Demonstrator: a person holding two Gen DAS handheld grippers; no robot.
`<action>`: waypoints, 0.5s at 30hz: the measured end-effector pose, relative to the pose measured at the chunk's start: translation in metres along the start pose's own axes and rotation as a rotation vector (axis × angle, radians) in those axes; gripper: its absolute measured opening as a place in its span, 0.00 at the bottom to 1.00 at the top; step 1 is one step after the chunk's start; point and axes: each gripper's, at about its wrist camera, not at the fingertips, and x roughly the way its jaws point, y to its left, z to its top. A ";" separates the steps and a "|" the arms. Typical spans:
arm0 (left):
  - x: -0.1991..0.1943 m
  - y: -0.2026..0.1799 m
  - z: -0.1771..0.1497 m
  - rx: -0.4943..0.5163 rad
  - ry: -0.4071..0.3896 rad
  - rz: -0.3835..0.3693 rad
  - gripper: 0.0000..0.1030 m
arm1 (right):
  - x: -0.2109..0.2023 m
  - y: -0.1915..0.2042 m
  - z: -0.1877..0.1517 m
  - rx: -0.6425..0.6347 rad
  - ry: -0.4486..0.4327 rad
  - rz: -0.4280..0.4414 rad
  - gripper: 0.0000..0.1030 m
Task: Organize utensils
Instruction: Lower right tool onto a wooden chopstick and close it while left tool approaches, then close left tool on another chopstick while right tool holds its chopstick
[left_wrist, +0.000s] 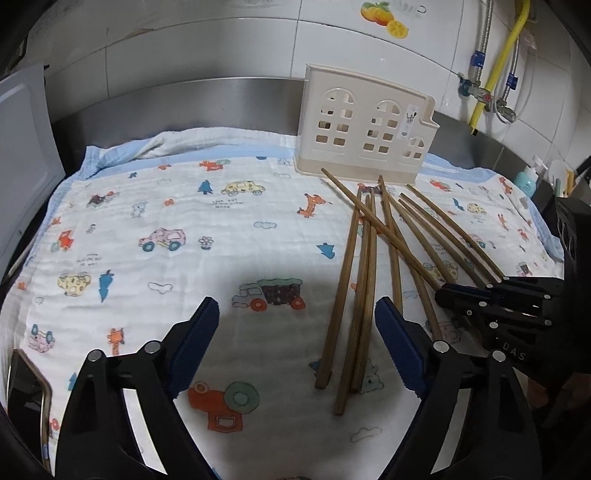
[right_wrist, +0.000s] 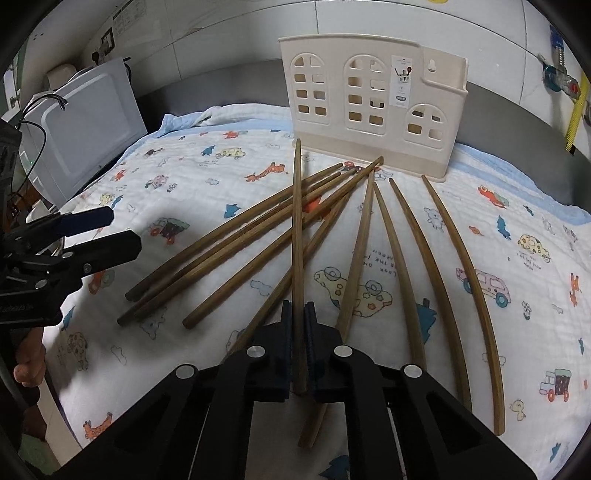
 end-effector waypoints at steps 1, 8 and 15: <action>0.002 -0.001 0.000 0.004 0.004 -0.006 0.77 | -0.001 0.000 0.000 0.002 -0.003 -0.001 0.06; 0.018 -0.009 0.002 0.032 0.040 -0.048 0.62 | -0.015 -0.003 -0.001 0.027 -0.055 -0.003 0.06; 0.034 -0.015 0.005 0.050 0.068 -0.068 0.36 | -0.039 -0.005 0.001 0.066 -0.126 0.007 0.06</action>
